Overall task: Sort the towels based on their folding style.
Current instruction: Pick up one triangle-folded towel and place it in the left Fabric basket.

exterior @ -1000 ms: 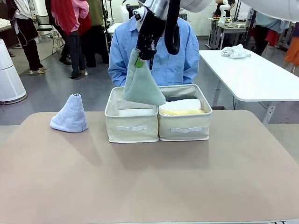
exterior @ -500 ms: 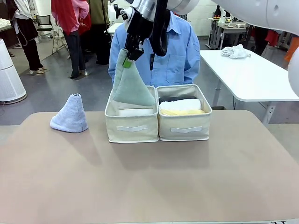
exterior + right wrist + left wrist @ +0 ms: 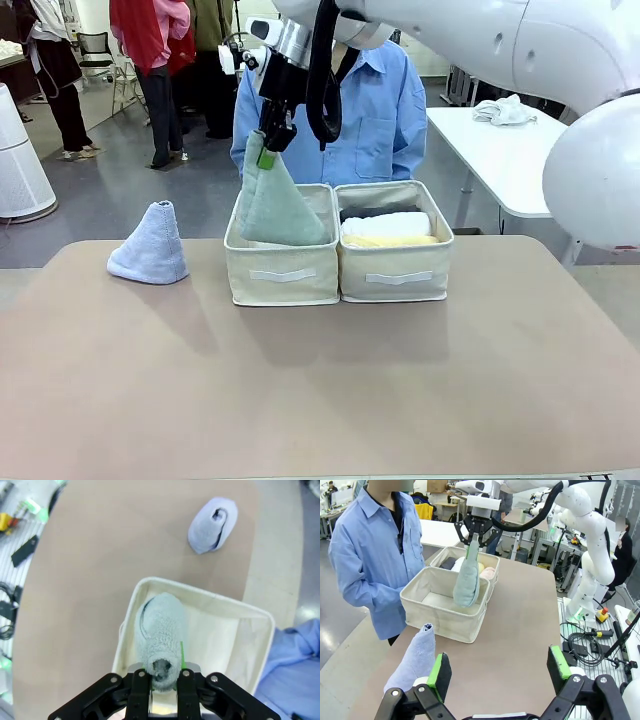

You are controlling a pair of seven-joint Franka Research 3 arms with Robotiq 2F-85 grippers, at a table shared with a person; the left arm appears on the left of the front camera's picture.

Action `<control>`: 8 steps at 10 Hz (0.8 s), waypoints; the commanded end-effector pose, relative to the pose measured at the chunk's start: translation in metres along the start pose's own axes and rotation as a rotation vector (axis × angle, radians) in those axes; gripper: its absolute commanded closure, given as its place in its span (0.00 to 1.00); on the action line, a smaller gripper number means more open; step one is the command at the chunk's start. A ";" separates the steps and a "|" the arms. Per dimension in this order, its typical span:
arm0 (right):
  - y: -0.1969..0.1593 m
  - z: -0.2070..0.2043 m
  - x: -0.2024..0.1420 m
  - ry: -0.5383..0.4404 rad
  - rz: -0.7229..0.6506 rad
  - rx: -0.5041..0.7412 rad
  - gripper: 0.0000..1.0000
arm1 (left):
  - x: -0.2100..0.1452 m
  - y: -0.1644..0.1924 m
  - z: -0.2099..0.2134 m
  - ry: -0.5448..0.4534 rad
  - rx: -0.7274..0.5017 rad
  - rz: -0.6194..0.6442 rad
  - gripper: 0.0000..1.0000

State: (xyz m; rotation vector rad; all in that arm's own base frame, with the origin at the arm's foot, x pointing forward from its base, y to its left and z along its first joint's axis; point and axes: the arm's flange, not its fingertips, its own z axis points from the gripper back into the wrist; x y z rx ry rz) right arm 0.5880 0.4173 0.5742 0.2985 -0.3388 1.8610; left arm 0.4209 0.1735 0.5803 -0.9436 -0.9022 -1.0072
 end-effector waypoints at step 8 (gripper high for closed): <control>-0.051 -0.053 0.015 0.134 -0.100 0.103 0.82 | 0.001 -0.002 0.000 -0.022 0.002 -0.016 0.00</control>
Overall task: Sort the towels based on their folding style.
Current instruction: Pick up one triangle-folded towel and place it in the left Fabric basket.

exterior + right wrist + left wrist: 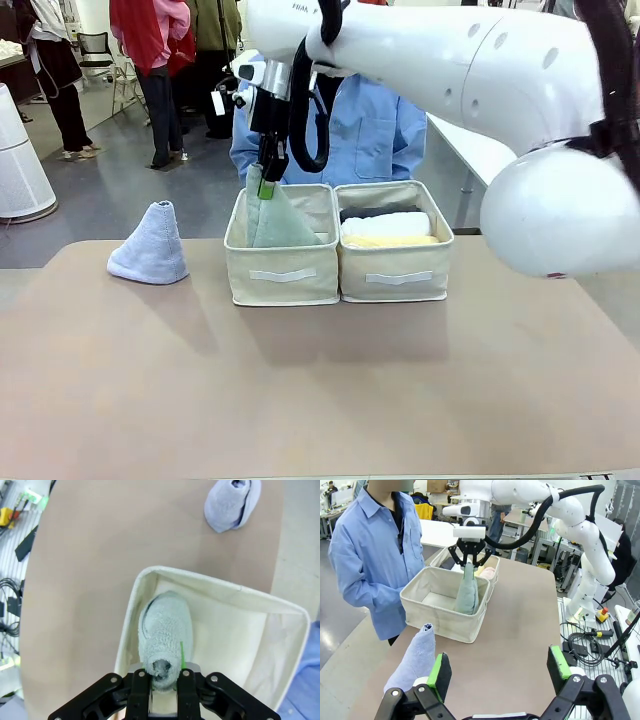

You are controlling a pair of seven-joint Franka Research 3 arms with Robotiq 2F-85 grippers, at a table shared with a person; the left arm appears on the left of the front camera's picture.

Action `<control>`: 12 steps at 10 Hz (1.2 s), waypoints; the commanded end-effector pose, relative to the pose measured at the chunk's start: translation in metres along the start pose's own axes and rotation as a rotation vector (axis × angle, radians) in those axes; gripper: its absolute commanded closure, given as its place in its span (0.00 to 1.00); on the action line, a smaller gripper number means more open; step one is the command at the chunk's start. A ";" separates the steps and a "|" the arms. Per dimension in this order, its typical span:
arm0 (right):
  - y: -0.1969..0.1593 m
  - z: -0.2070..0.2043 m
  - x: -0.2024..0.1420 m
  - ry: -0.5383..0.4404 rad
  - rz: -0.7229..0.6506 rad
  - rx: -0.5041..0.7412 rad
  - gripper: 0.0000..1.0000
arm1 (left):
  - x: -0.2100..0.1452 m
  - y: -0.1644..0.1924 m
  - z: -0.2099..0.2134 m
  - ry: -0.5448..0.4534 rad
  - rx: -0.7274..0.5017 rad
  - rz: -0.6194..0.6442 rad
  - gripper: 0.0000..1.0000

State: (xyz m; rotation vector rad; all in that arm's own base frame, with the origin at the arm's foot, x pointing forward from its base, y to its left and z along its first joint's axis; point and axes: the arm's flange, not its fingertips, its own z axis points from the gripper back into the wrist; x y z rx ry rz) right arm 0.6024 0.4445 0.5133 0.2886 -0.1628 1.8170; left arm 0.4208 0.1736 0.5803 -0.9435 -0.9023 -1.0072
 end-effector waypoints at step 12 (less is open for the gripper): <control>-0.050 -0.024 0.034 -0.029 0.057 0.096 0.22 | 0.001 -0.002 0.000 -0.022 0.002 -0.016 0.00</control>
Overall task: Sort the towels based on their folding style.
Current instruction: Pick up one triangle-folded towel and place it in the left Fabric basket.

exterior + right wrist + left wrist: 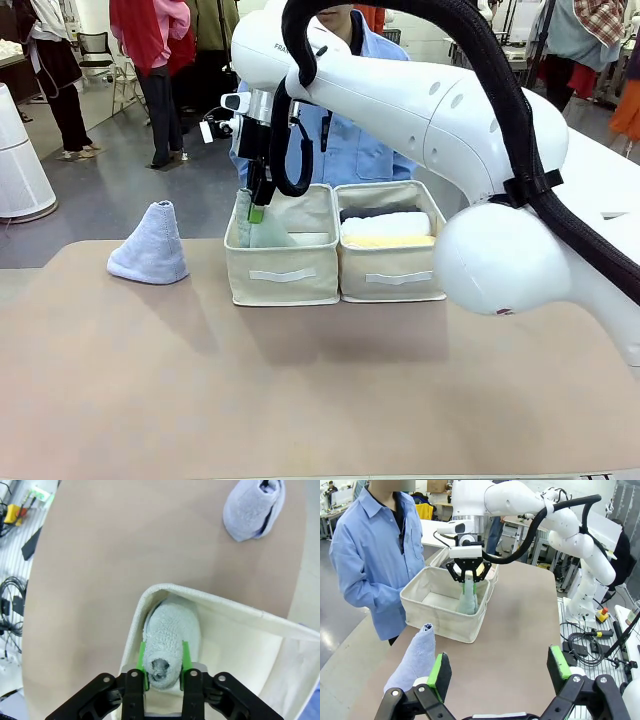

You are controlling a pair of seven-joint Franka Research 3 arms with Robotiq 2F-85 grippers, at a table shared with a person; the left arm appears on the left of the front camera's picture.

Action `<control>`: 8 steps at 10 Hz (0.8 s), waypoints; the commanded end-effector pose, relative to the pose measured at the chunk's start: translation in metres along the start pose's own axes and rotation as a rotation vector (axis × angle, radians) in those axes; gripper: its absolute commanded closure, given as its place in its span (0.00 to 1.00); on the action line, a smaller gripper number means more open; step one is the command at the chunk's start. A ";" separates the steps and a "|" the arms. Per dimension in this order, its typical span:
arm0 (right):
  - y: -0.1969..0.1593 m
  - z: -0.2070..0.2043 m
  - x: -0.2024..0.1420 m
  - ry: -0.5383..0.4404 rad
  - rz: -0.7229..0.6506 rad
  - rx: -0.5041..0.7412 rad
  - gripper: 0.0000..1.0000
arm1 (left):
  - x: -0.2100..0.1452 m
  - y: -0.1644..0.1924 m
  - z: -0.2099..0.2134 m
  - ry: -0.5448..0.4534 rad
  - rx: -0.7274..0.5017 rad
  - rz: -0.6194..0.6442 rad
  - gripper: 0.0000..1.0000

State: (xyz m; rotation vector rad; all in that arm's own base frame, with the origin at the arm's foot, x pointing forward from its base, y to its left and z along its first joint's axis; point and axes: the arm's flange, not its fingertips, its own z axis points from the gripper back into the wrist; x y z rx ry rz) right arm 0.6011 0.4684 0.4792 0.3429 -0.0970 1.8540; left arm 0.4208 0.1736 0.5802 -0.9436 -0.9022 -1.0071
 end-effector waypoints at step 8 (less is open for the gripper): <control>-0.040 0.022 0.019 -0.022 0.046 0.030 0.00 | 0.001 -0.002 0.000 -0.022 0.002 -0.016 0.00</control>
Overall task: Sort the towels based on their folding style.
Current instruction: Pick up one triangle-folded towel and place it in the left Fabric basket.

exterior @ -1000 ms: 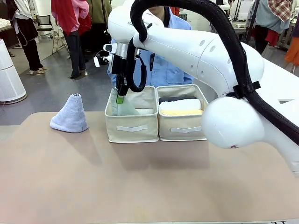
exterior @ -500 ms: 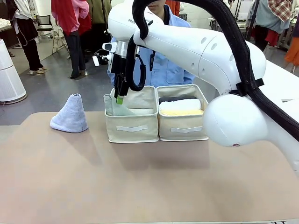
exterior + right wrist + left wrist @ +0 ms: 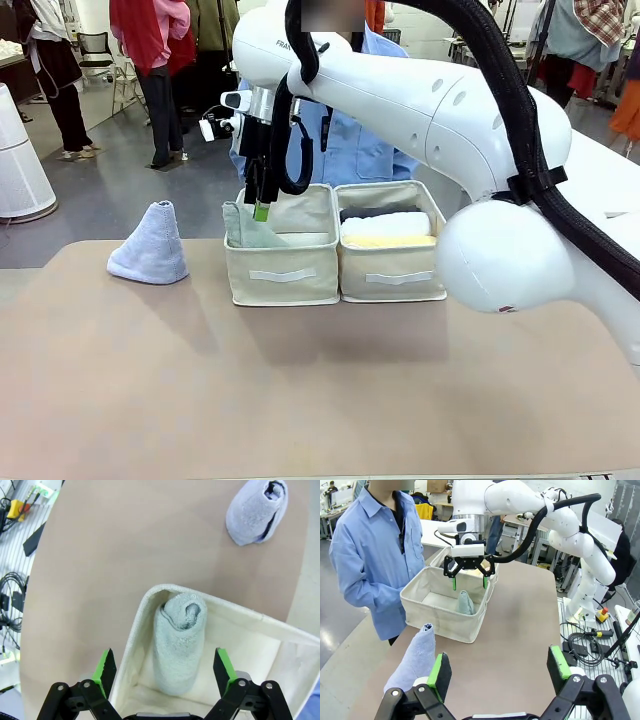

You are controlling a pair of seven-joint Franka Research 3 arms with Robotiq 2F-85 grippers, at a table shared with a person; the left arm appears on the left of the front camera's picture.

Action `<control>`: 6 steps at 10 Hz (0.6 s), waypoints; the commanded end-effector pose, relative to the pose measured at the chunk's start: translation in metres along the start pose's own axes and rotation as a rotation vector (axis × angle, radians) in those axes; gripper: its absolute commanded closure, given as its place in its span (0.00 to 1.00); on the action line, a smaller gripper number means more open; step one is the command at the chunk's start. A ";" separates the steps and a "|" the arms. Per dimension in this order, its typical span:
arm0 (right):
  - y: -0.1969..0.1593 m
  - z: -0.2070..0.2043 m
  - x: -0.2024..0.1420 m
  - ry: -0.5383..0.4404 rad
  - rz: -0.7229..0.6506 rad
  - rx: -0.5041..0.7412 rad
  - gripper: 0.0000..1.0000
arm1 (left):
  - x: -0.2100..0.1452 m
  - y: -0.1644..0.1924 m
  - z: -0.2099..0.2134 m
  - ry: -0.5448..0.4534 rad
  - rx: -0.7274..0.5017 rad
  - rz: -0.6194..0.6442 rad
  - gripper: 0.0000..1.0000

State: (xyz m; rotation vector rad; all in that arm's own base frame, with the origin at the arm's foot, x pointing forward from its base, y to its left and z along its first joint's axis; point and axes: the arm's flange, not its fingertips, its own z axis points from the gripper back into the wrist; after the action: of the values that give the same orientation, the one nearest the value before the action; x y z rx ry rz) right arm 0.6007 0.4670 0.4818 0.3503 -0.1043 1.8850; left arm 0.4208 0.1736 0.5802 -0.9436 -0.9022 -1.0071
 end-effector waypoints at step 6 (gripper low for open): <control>0.148 0.125 -0.074 0.423 -0.239 0.178 0.00 | 0.001 -0.002 0.000 -0.022 0.002 -0.016 0.00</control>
State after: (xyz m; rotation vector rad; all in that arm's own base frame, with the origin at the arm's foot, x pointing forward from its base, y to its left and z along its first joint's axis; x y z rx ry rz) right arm 0.5529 0.3606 0.5964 0.1355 0.2799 1.7740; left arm 0.4208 0.1740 0.5800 -0.9436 -0.9023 -1.0059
